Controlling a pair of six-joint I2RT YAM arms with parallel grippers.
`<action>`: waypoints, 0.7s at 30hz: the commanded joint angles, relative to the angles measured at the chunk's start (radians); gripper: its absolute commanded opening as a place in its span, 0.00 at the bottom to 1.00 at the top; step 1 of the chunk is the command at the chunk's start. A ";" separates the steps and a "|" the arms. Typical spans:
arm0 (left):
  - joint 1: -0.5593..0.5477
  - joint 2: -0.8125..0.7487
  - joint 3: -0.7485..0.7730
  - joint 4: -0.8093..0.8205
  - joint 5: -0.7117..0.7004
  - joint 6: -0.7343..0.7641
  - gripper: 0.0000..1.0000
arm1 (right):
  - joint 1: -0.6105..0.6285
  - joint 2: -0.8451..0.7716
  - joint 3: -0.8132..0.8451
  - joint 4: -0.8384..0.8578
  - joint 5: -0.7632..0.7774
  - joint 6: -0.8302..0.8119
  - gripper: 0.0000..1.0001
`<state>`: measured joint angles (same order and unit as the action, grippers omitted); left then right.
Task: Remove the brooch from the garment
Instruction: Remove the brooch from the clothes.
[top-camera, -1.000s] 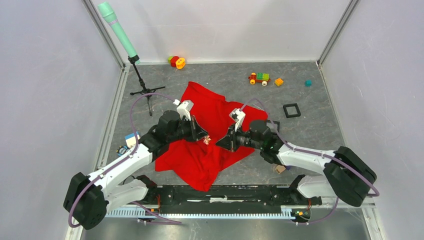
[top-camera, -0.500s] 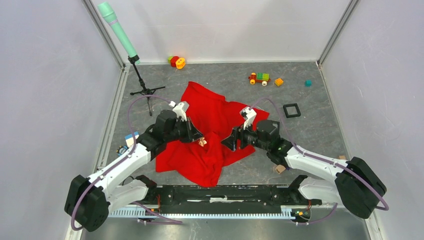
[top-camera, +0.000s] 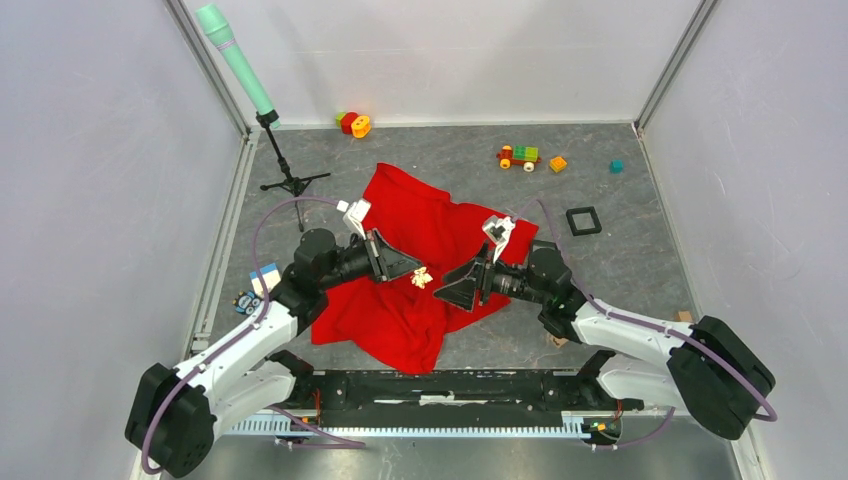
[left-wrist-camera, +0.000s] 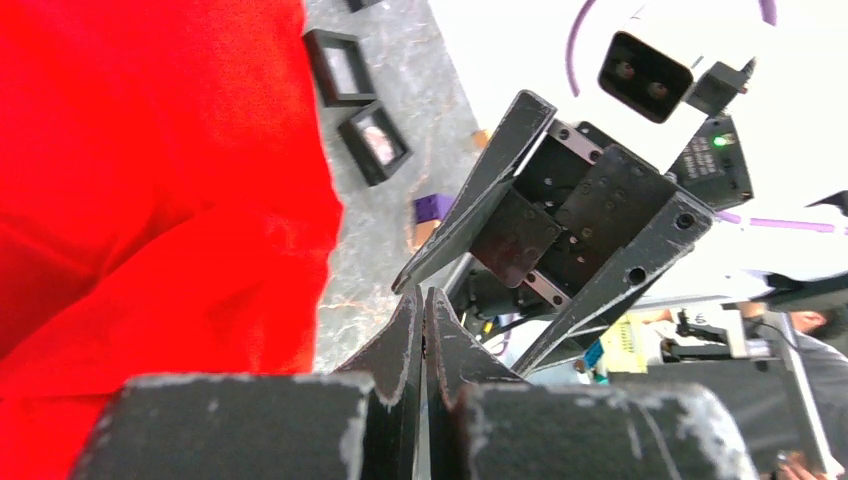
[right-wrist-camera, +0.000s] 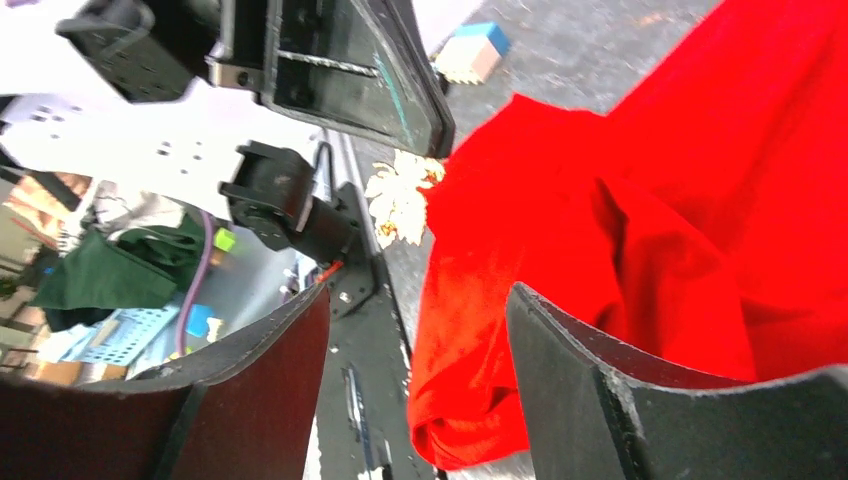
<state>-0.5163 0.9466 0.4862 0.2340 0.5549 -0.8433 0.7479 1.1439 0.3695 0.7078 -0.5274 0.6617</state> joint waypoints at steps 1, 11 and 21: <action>0.004 -0.031 -0.036 0.261 0.079 -0.147 0.02 | 0.001 0.011 -0.007 0.209 -0.055 0.112 0.67; 0.005 -0.049 -0.052 0.341 0.113 -0.190 0.02 | 0.001 0.100 0.006 0.413 -0.085 0.253 0.54; 0.006 -0.048 -0.061 0.351 0.128 -0.193 0.02 | 0.002 0.155 0.014 0.540 -0.094 0.331 0.49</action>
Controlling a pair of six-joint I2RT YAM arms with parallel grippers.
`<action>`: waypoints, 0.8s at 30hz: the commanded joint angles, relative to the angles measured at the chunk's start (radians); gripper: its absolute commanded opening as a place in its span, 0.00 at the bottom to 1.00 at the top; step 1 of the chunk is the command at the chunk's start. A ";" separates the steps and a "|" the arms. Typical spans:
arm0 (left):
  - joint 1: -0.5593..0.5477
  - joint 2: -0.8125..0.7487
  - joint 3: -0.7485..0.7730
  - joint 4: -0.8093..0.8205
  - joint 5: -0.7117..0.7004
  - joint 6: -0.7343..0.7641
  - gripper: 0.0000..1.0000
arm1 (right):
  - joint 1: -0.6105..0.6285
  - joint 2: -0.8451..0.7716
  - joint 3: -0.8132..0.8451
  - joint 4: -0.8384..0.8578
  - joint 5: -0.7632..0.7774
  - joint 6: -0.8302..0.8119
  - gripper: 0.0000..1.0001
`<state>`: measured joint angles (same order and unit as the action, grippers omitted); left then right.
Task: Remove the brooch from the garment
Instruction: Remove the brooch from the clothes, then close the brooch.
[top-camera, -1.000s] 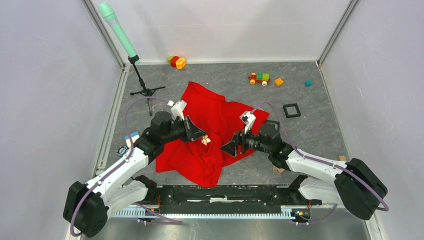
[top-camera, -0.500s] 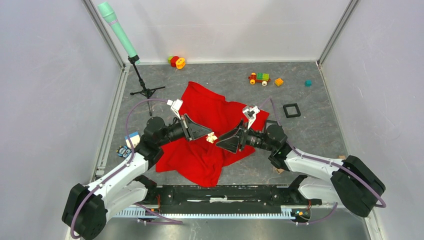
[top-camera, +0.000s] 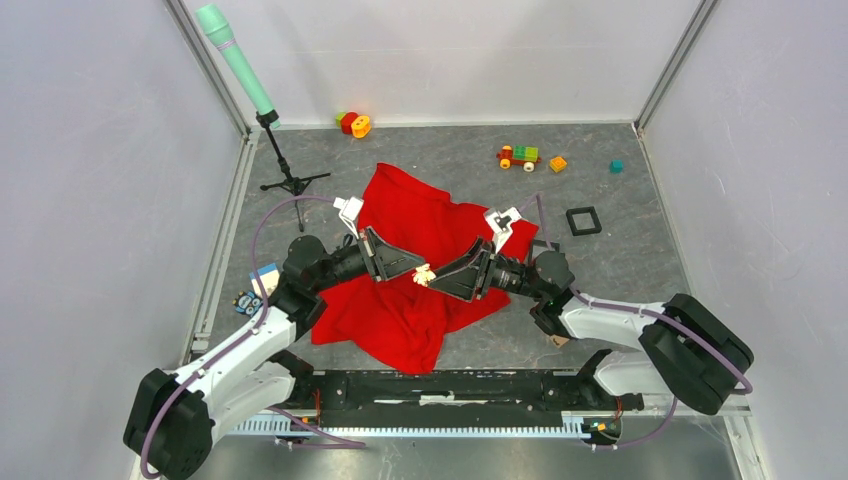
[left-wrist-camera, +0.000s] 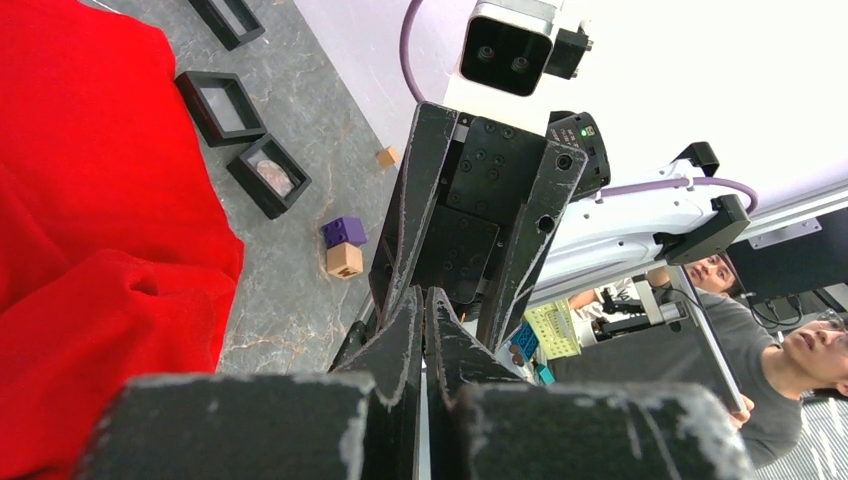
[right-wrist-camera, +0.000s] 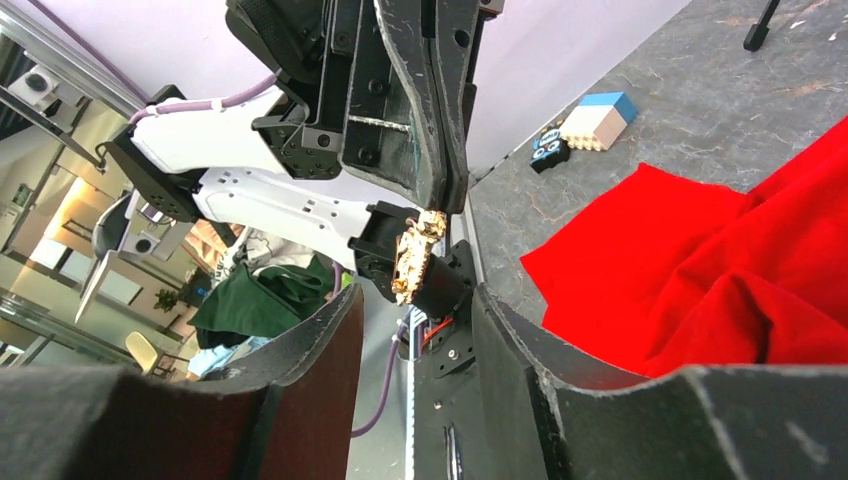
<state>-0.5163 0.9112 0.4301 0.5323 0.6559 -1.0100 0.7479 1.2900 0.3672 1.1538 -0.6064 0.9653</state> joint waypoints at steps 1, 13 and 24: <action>0.005 -0.012 -0.004 0.052 0.028 -0.025 0.02 | 0.003 0.012 0.019 0.090 -0.014 0.028 0.48; 0.005 -0.002 -0.011 0.084 0.068 -0.023 0.02 | 0.007 0.035 0.038 0.077 0.005 0.032 0.39; 0.004 0.001 -0.008 0.083 0.074 -0.018 0.02 | 0.014 0.044 0.041 0.094 0.004 0.048 0.44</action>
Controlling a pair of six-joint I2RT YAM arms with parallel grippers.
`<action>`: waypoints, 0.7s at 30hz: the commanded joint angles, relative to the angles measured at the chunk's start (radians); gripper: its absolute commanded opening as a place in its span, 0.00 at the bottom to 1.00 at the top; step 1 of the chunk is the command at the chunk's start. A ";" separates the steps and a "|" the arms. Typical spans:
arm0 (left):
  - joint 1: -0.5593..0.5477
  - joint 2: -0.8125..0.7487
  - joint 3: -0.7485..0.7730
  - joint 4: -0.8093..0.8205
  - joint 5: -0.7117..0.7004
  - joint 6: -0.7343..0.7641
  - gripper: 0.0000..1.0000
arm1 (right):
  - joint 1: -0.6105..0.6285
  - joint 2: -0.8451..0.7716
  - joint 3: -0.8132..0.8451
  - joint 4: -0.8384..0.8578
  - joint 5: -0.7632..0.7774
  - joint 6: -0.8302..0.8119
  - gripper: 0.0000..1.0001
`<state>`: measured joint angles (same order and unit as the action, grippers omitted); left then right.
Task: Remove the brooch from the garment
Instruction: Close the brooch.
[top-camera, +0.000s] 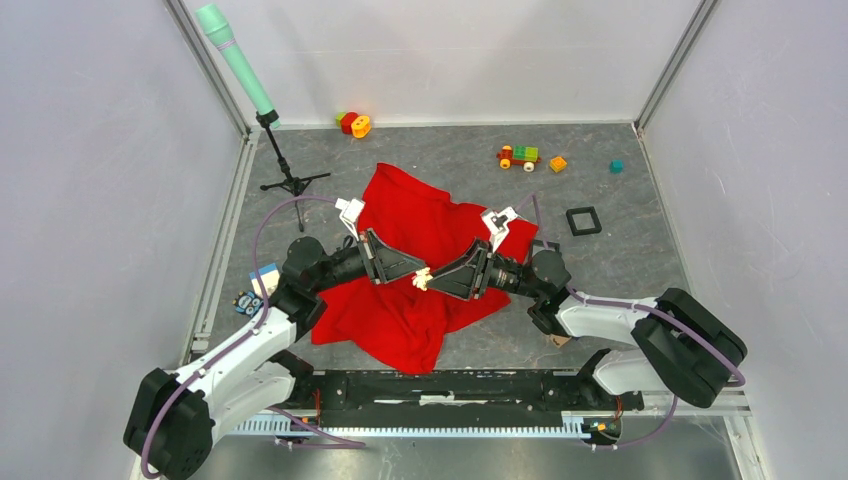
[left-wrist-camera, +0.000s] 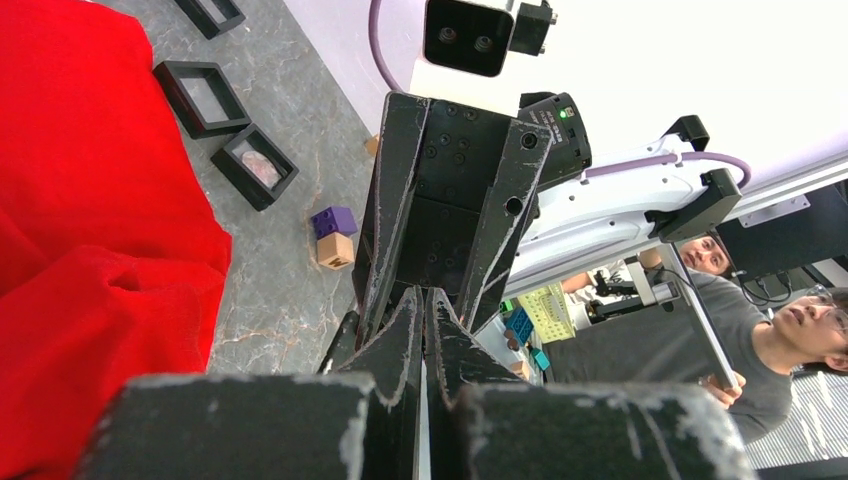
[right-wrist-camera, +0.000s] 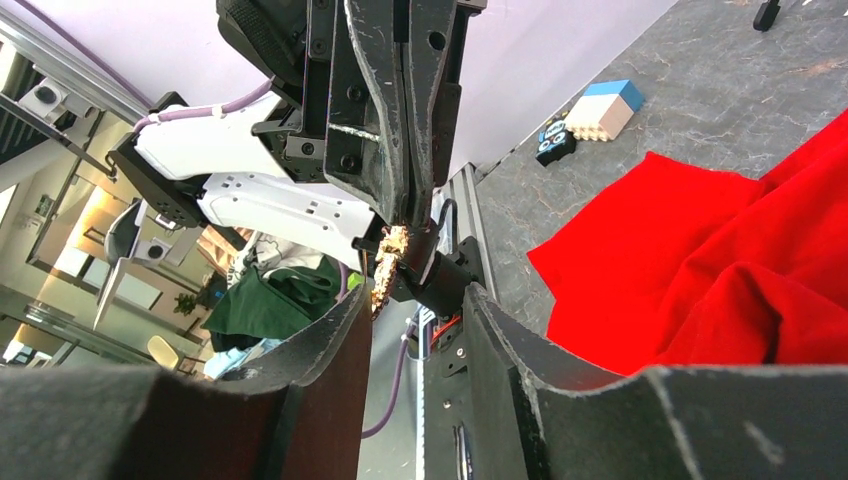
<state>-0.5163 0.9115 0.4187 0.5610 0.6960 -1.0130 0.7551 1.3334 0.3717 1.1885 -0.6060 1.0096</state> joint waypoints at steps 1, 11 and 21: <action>0.004 0.002 0.005 0.054 0.036 -0.016 0.02 | 0.006 0.001 0.038 0.060 0.006 0.005 0.44; 0.004 0.000 0.003 0.049 0.038 -0.013 0.02 | 0.007 0.006 0.052 0.046 0.004 -0.001 0.44; 0.004 -0.014 0.024 0.017 0.034 0.001 0.02 | 0.007 -0.019 0.019 0.106 -0.003 -0.012 0.65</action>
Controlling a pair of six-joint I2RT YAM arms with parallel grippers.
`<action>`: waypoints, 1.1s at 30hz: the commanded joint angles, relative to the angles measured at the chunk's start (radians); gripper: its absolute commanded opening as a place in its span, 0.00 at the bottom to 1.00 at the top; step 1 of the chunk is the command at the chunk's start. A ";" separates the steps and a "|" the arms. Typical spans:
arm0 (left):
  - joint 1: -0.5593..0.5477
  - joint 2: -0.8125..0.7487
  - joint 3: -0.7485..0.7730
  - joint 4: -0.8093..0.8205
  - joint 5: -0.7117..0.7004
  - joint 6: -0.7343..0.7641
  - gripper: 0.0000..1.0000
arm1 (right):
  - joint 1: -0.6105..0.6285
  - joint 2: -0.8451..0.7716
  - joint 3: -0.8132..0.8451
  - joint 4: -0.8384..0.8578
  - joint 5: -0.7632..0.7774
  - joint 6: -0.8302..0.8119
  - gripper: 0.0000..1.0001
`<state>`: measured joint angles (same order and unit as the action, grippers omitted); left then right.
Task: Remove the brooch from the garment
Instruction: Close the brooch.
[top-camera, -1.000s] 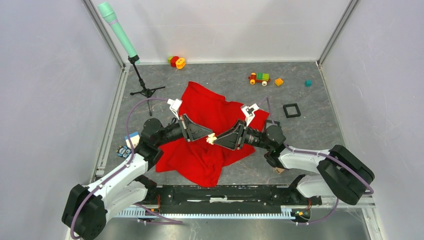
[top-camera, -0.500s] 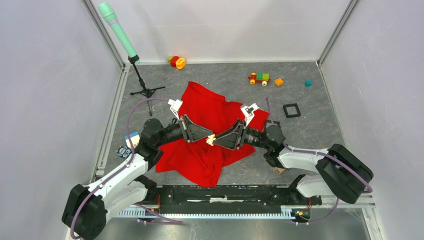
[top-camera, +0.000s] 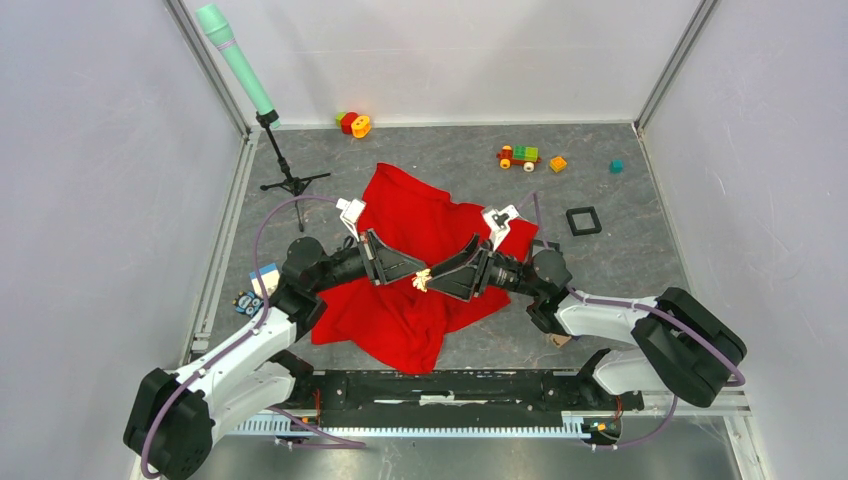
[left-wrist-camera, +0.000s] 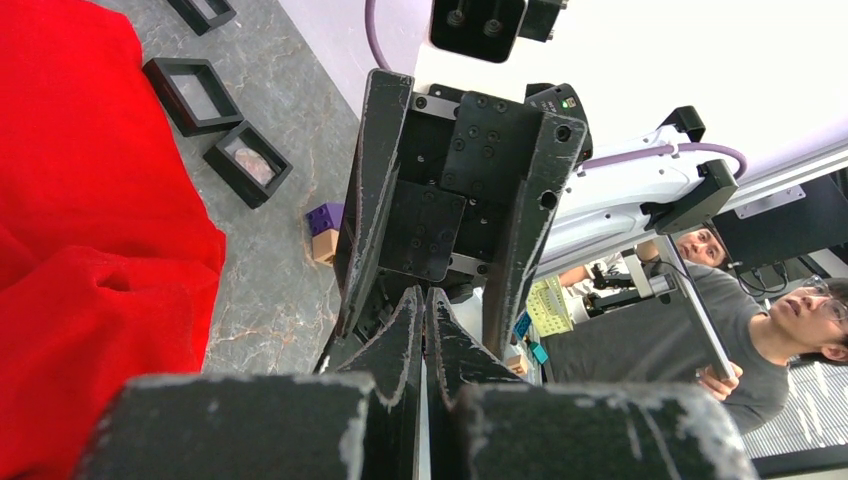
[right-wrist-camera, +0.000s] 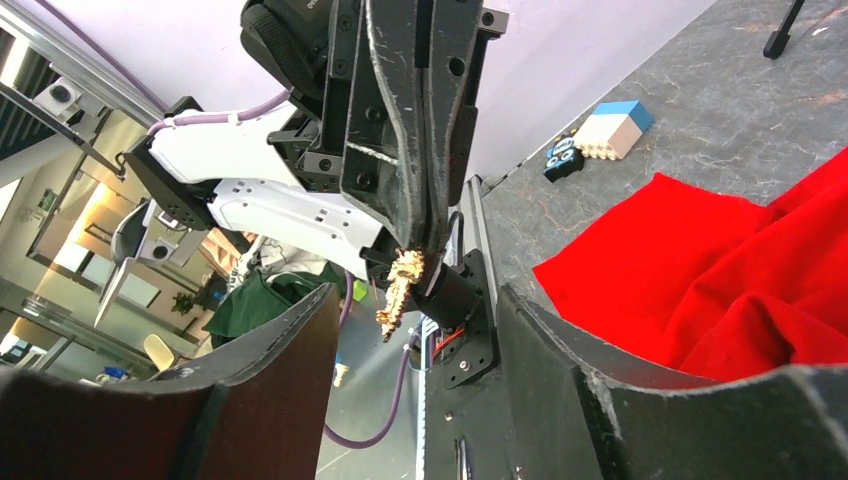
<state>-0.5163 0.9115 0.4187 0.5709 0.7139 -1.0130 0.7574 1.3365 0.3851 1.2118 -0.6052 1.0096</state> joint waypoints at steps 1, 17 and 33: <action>0.004 -0.016 0.027 0.000 0.016 0.004 0.02 | 0.005 -0.024 0.005 0.081 -0.004 -0.014 0.65; 0.004 -0.013 0.029 -0.001 0.019 0.005 0.02 | 0.017 -0.014 0.038 0.008 0.003 -0.057 0.54; 0.004 -0.024 0.025 0.000 0.027 0.010 0.02 | 0.028 0.000 0.062 -0.093 0.037 -0.088 0.34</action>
<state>-0.5117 0.9112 0.4187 0.5480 0.7136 -1.0122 0.7837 1.3342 0.4133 1.1278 -0.5938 0.9459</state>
